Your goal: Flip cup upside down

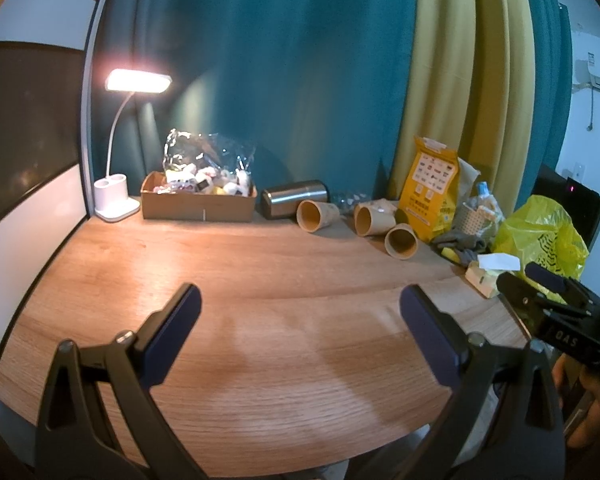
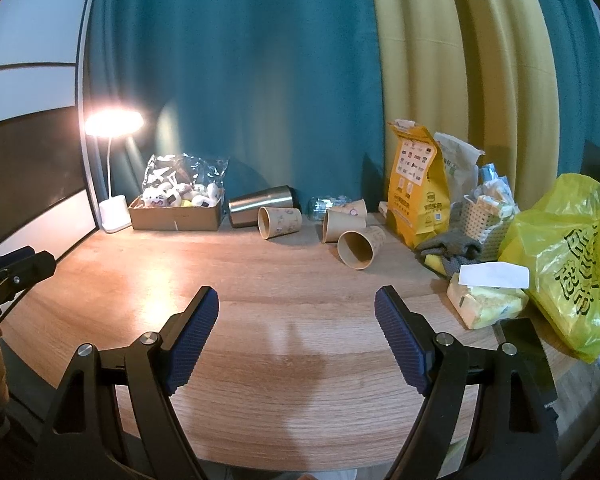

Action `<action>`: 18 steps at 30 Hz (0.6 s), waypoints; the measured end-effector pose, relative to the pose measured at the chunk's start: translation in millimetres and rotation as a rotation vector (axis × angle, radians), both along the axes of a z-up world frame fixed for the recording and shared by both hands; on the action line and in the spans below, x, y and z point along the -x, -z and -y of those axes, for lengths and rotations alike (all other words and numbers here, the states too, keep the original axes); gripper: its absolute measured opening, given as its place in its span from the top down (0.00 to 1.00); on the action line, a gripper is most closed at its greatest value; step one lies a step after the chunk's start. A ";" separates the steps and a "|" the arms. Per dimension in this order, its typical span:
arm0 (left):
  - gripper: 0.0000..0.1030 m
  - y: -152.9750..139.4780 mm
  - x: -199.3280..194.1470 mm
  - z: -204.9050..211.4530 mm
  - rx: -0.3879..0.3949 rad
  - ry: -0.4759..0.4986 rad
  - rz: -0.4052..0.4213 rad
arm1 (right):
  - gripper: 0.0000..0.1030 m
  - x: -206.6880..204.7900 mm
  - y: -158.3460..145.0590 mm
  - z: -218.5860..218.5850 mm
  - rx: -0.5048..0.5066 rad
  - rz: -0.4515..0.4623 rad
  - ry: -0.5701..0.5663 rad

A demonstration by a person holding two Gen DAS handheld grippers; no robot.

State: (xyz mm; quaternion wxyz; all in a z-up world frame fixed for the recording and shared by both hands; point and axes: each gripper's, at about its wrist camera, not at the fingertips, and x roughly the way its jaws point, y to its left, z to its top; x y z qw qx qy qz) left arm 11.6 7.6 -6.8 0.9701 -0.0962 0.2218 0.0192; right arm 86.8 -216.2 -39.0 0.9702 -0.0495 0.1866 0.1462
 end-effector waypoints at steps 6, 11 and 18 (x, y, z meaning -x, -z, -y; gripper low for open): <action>0.02 -1.1 -0.7 -2.2 -0.001 0.000 0.005 | 0.19 -2.1 -1.6 -4.5 0.001 0.000 0.001; 0.02 -2.5 0.2 -3.0 -0.002 -0.003 0.010 | 0.19 -2.6 -2.4 -5.4 0.002 0.000 0.001; 0.02 -4.3 3.1 -3.3 -0.003 -0.004 0.016 | 0.19 -2.8 -4.0 -6.5 0.001 0.000 0.000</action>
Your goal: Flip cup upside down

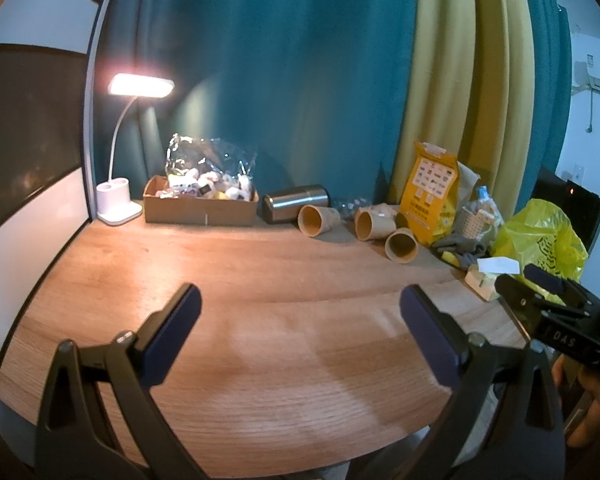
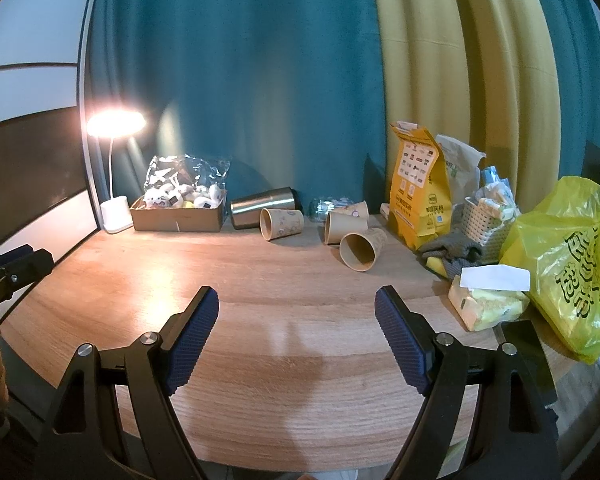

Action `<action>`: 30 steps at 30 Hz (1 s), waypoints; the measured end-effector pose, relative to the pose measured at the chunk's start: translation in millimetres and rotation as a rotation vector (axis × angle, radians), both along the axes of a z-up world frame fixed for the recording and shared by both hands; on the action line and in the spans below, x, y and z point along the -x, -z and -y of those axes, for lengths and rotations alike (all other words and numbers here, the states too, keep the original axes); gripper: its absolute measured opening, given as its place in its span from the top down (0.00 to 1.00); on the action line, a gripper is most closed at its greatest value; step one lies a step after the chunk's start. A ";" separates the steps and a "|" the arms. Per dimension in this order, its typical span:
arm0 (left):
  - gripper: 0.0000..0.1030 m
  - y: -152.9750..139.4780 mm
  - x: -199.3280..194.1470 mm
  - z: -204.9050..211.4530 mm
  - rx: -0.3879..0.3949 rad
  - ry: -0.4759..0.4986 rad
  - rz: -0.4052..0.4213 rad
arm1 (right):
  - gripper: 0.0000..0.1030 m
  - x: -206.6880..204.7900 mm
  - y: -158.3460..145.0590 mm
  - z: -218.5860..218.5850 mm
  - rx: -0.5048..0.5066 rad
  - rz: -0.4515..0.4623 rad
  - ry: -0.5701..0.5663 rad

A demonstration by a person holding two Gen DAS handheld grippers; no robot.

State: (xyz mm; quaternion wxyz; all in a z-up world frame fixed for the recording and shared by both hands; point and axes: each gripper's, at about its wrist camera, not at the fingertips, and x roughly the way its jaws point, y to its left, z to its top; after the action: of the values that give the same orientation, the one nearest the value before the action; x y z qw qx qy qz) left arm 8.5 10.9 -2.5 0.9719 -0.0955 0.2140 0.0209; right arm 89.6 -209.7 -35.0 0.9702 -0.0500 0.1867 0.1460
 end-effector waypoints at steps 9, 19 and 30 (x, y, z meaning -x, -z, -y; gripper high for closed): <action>0.02 0.5 0.5 0.3 -0.001 0.001 0.000 | 0.19 0.2 0.3 1.1 0.000 -0.001 0.001; 0.02 0.4 1.0 0.5 -0.002 0.000 0.000 | 0.19 -1.1 0.2 -0.5 0.000 -0.001 0.000; 0.02 0.3 0.9 0.7 -0.001 0.000 0.000 | 0.19 -1.9 0.7 0.7 0.000 -0.004 0.000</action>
State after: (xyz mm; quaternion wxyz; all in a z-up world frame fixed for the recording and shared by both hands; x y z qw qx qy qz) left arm 7.6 10.2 -2.8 0.9720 -0.0950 0.2140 0.0209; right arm 91.6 -210.4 -35.7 0.9699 -0.0498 0.1885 0.1459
